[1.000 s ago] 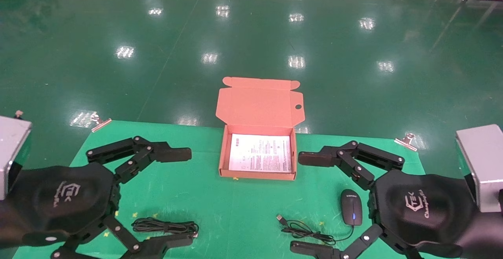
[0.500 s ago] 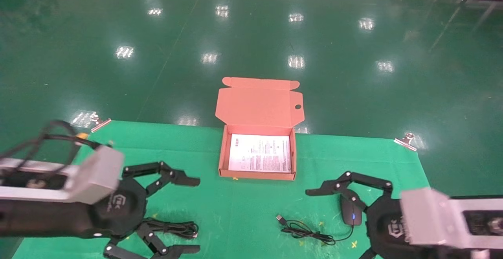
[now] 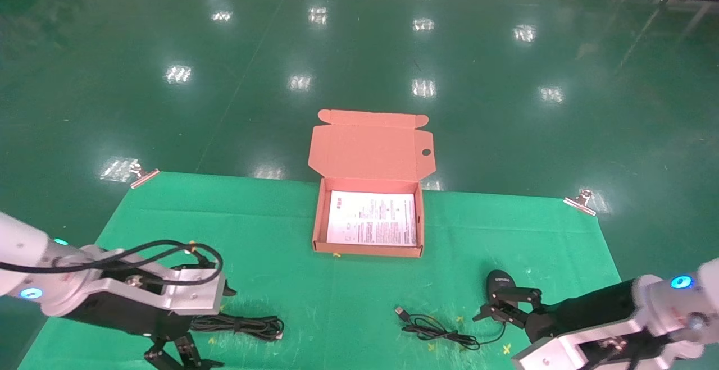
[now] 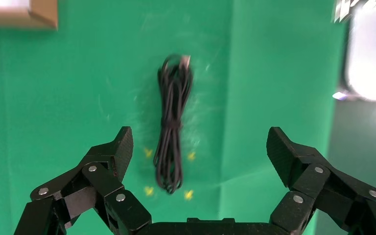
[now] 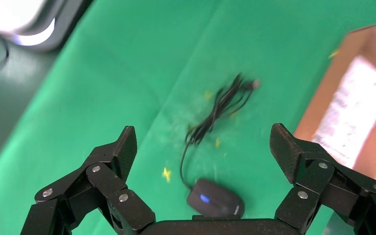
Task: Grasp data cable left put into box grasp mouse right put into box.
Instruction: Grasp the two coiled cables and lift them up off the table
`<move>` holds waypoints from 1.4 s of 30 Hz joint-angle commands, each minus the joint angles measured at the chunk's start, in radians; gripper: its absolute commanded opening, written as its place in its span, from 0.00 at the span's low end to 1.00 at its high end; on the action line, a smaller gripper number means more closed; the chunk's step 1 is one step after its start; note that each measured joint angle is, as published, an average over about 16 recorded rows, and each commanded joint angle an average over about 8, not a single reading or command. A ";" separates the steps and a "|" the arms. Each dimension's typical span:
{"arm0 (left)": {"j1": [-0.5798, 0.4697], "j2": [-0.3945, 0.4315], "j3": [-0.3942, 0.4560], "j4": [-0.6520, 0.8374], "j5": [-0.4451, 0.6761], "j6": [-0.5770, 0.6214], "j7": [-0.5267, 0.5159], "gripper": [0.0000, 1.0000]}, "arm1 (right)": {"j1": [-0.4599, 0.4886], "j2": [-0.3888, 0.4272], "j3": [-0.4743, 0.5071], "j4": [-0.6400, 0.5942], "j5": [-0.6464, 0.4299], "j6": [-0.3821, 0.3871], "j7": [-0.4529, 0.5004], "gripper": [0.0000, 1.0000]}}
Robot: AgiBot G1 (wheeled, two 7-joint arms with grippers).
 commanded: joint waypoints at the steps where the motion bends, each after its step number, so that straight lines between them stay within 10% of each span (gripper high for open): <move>1: -0.012 0.023 0.035 -0.002 0.075 -0.013 -0.002 1.00 | 0.013 -0.021 -0.040 -0.002 -0.067 0.011 -0.017 1.00; 17: 0.053 0.122 0.118 0.030 0.321 -0.174 -0.071 1.00 | -0.090 -0.102 -0.068 -0.090 -0.240 0.244 0.086 1.00; 42: 0.019 0.261 0.086 0.542 0.260 -0.315 0.082 1.00 | -0.069 -0.326 -0.090 -0.460 -0.270 0.352 0.096 1.00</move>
